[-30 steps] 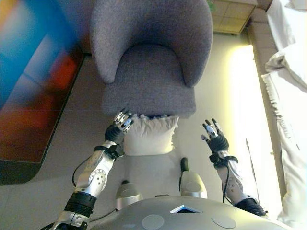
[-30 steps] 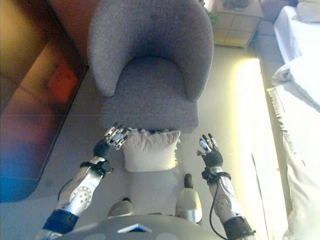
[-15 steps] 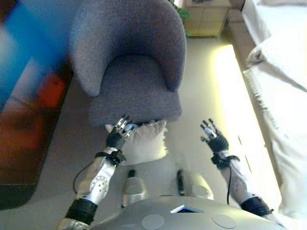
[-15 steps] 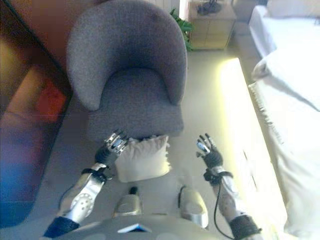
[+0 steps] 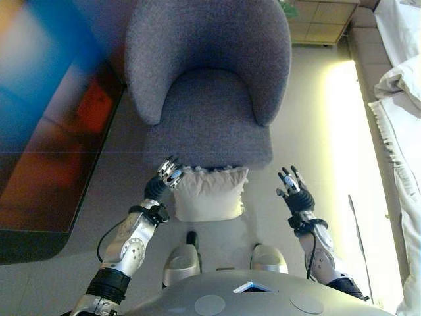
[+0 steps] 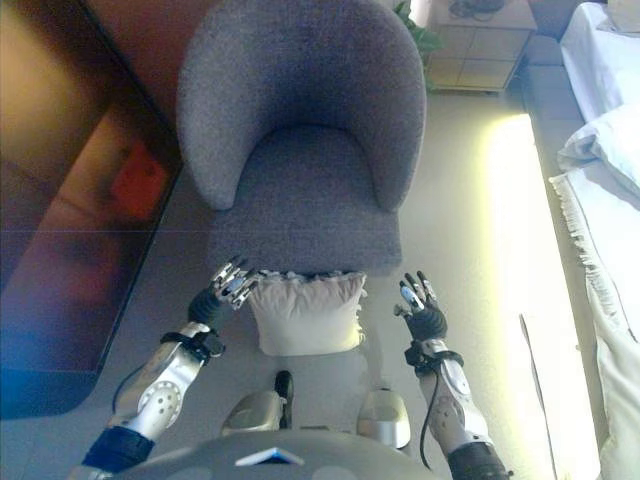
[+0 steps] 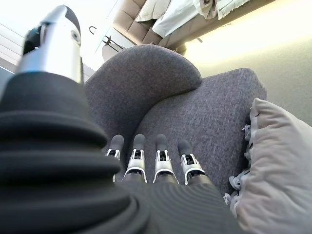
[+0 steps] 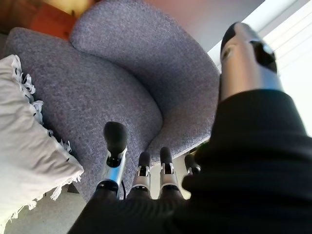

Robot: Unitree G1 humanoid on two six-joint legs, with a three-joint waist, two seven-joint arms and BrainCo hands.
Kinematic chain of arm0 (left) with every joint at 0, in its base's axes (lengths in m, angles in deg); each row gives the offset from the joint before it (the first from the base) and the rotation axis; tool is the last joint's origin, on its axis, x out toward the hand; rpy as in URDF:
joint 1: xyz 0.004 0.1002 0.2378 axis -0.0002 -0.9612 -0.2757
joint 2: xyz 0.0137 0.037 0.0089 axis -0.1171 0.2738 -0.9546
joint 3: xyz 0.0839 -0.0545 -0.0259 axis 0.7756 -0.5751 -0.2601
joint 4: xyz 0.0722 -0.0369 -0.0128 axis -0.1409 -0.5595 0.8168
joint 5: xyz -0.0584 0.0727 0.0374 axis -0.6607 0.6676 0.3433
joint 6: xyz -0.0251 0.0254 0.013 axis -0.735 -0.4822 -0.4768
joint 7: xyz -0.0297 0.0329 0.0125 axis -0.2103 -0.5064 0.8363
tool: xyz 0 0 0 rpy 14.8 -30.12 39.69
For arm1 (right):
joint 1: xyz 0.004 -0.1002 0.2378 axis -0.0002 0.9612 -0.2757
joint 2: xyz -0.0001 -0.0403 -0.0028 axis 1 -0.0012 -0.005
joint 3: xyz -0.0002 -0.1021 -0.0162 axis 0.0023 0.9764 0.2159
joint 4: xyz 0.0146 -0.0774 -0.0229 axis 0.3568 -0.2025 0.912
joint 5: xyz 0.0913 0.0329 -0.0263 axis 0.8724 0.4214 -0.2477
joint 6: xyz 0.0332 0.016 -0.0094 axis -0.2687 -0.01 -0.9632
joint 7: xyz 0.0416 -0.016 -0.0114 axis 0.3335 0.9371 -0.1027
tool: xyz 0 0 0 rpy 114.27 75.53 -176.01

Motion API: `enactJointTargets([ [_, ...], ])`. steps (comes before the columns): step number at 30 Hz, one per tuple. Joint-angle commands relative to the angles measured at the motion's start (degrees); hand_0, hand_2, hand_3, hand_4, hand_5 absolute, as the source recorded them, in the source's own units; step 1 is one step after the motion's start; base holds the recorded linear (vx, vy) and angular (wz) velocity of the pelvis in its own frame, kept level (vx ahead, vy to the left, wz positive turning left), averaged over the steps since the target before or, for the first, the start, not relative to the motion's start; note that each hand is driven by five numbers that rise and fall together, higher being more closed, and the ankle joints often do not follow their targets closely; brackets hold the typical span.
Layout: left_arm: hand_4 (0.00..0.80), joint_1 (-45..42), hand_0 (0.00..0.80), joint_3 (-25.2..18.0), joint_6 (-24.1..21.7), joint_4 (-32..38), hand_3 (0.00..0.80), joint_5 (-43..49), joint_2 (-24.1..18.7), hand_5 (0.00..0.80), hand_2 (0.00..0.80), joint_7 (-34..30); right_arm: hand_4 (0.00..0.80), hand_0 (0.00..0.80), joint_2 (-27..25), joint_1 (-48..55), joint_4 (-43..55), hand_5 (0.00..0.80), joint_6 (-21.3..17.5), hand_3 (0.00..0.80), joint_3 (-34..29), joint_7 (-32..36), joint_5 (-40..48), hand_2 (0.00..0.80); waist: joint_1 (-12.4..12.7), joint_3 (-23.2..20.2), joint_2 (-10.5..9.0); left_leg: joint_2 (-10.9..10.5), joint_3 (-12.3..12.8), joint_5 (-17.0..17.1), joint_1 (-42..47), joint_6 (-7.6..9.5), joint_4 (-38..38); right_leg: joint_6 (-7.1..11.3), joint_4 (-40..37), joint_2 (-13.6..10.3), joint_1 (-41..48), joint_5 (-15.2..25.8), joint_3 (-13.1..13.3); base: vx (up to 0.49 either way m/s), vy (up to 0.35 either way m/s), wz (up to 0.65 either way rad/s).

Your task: Pick up the cushion and take it to the sofa

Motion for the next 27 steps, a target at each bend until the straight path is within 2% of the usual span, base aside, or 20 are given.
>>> enactJointTargets([
  [1, 0.000, 1.1, 0.000, -2.9, -0.3, 5.7, 0.000, 1.1, -2.3, 0.000, 0.000, -0.9, 0.000, 0.000, 0.6, 0.8, 4.8, 0.000, -4.2, 0.000, -0.7, 1.0, 1.2, 0.000, 0.6, -1.3, -1.14, 0.3, -0.8, -0.4, -3.4, 2.50, 1.5, 0.92, -3.4, -3.0, -1.8, 11.0, 2.5, 0.087, -0.185, -0.06],
  [3, 0.000, 2.3, 0.000, -3.1, -0.4, 5.5, 0.000, 0.6, -2.2, 0.000, 0.000, 0.0, 0.000, 0.000, 0.2, 0.4, 5.0, 0.000, -3.9, 0.000, -0.5, 1.3, 1.1, 0.000, 0.0, -1.1, -2.05, 0.2, -1.4, -1.5, -4.0, 1.55, 2.5, 2.16, -10.3, -3.8, -3.0, 14.8, 5.3, 0.051, -0.238, -0.03],
  [4, 0.000, 2.6, 0.000, -3.4, -0.6, 5.4, 0.000, -0.1, -2.3, 0.000, 0.000, 0.4, 0.000, 0.000, -0.1, -0.4, 4.9, 0.000, -3.1, 0.000, -0.1, 1.3, 1.3, 0.000, -0.4, -0.6, -2.20, 1.5, -1.4, -1.8, -4.0, 0.86, 3.1, 2.77, -10.8, -3.3, -4.2, 15.7, 6.5, 0.016, -0.235, 0.09],
  [5, 0.000, 2.5, 0.000, -3.7, -0.9, 5.2, 0.000, -0.5, -2.3, 0.000, 0.000, 0.9, 0.000, 0.000, -0.3, -0.7, 4.8, 0.000, -2.4, 0.000, -0.1, 1.4, 1.3, 0.000, -0.3, -0.4, -2.28, 2.6, -1.4, -1.7, -4.0, 0.60, 3.2, 3.12, -10.6, -2.8, -4.3, 15.1, 6.7, 0.012, -0.259, 0.16],
  [7, 0.000, 2.4, 0.000, -4.0, -1.3, 4.8, 0.000, -1.4, -1.8, 0.000, 0.000, 1.9, 0.000, 0.000, -1.0, -0.8, 5.6, 0.000, 0.0, 0.000, -0.3, 2.2, 1.3, 0.000, -0.2, -0.5, -2.86, 5.5, -1.2, -0.4, -4.2, -0.82, 3.2, 3.23, -10.8, -1.4, -3.1, 13.1, 5.5, 0.040, -0.193, 0.05],
  [10, 0.000, 0.6, 0.000, -3.2, -2.9, 5.9, 0.000, -0.6, -0.6, 0.000, 0.000, 3.9, 0.000, 0.000, -2.6, 0.6, 6.6, 0.000, 1.8, 0.000, -0.6, 2.6, 0.6, 0.000, -0.1, -1.0, -3.83, 8.1, -1.0, 0.3, -3.6, -2.19, 3.5, 2.06, -11.7, 0.0, -1.9, 12.0, 3.8, 0.079, -0.108, -0.01],
  [12, 0.000, 0.0, 0.000, -3.3, -3.4, 6.4, 0.000, -0.9, -0.3, 0.000, 0.000, 4.0, 0.000, 0.000, -3.8, 0.6, 6.5, 0.000, 2.0, 0.000, -0.8, 2.7, 0.8, 0.000, 0.2, -1.1, -4.02, 9.0, -0.7, 0.9, -3.7, -2.98, 4.0, 1.26, -12.4, 0.7, -1.1, 11.9, 2.4, 0.043, -0.055, 0.05],
  [14, 0.000, 0.2, 0.000, -2.2, -4.1, 5.5, 0.000, -0.6, 0.1, 0.000, 0.000, 3.9, 0.000, 0.000, -4.0, -0.1, 5.3, 0.000, 0.4, 0.000, -0.4, 3.7, 1.9, 0.000, 0.3, -1.3, -3.92, 9.8, 1.0, 2.4, -3.2, -3.67, 2.7, 0.88, -13.4, 1.0, 0.3, 11.6, 0.2, 0.026, -0.011, 0.11],
  [16, 0.000, 0.9, 0.000, -1.8, -4.3, 4.1, 0.000, 0.3, 0.4, 0.000, 0.000, 4.0, 0.000, 0.000, -4.0, -0.6, 4.6, 0.000, -0.6, 0.000, -0.1, 4.1, 2.1, 0.000, 0.3, -2.0, -3.59, 9.6, 1.0, 3.1, -2.1, -3.61, -0.2, 0.88, -13.9, 1.1, 0.7, 11.5, -0.7, 0.031, 0.042, 0.23],
  [20, 0.000, 2.6, 0.000, -1.6, -4.3, 3.6, 0.000, 0.5, 1.2, 0.000, 0.000, 4.6, 0.000, 0.000, -3.2, -1.3, 5.1, 0.000, -1.3, 0.000, 0.6, 4.3, 2.2, 0.000, -0.1, -3.0, -2.48, 8.7, 0.7, 4.2, 0.0, -3.47, -5.1, 1.20, -15.3, 1.2, 0.8, 12.1, -0.8, 0.018, 0.062, 0.15],
  [27, 0.000, 6.6, 0.000, -0.9, -4.4, 3.3, 0.000, 4.0, 0.3, 0.000, 0.000, 6.3, 0.000, 0.000, -2.7, -7.1, 2.2, 0.000, -3.4, 0.000, 2.0, -0.4, -5.4, 0.000, 0.9, -3.4, -1.73, 6.7, 0.7, 5.2, 1.0, -2.91, -9.7, 2.77, -18.3, -0.2, 0.9, 14.6, -2.7, -0.015, 0.025, 0.07],
])
